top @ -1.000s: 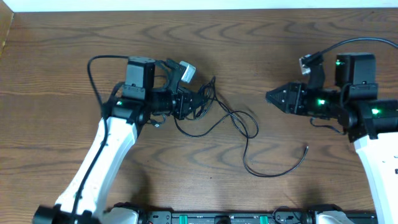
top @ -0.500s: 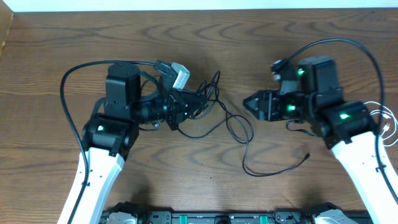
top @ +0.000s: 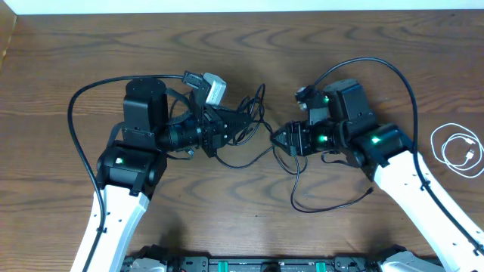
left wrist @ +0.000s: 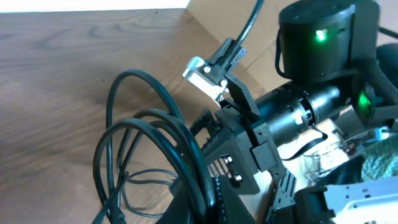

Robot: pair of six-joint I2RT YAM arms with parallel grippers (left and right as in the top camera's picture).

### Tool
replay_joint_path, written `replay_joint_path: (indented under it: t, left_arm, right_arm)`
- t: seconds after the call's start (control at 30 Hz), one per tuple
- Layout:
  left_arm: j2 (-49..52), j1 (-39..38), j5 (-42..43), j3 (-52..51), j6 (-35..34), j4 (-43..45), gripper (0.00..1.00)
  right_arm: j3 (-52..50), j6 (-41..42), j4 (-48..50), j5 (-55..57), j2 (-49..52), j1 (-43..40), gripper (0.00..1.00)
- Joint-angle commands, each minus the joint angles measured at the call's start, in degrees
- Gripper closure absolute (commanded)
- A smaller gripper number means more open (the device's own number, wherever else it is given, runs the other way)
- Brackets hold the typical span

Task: Untangle cables
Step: 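Move the right gripper back to the black cables held by the left gripper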

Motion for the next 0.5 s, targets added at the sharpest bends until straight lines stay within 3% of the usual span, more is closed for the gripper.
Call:
replay_joint_path:
  t: [0.0,0.1,0.23,0.27,0.3,0.37,0.43,0.47]
  left_arm:
    - [-0.7,-0.1,0.0,0.6,-6.5,0.5,0.92]
    - [-0.7,-0.1,-5.3,0.6,-13.8,0.6,0.92]
    - [-0.7,-0.1,-13.3,0.6,-22.8,0.5,0.88]
    - [-0.7,-0.1,-14.3,0.6,-23.4,0.5,0.83]
    - [-0.7,-0.1,-14.9,0.6,-23.4,0.5,0.68]
    - [-0.4,-0.1,-15.7,0.6,-23.4,0.0,0.52]
    - [0.0,-0.1,-16.5,0.6,-23.0,-1.3,0.26]
    - [0.1,-0.1,-17.0,0.6,-22.4,-2.3,0.22]
  right_arm:
    - [0.1,0.3,1.0,-5.2,0.0,1.1,0.46]
    - [0.1,-6.8,0.4,-5.1,0.0,1.9,0.40]
    - [0.1,-7.8,-0.7,-4.0,0.0,2.0,0.34]
    - [0.1,-7.8,-0.8,-3.7,0.0,2.0,0.33]
    - [0.1,-7.8,-1.1,-2.8,0.0,2.0,0.32]
    - [0.1,-7.8,-1.5,-1.9,0.0,2.0,0.31]
    - [0.1,-7.8,-1.8,-1.7,0.0,2.0,0.31]
    - [0.1,-7.8,-2.0,-1.7,0.0,2.0,0.31]
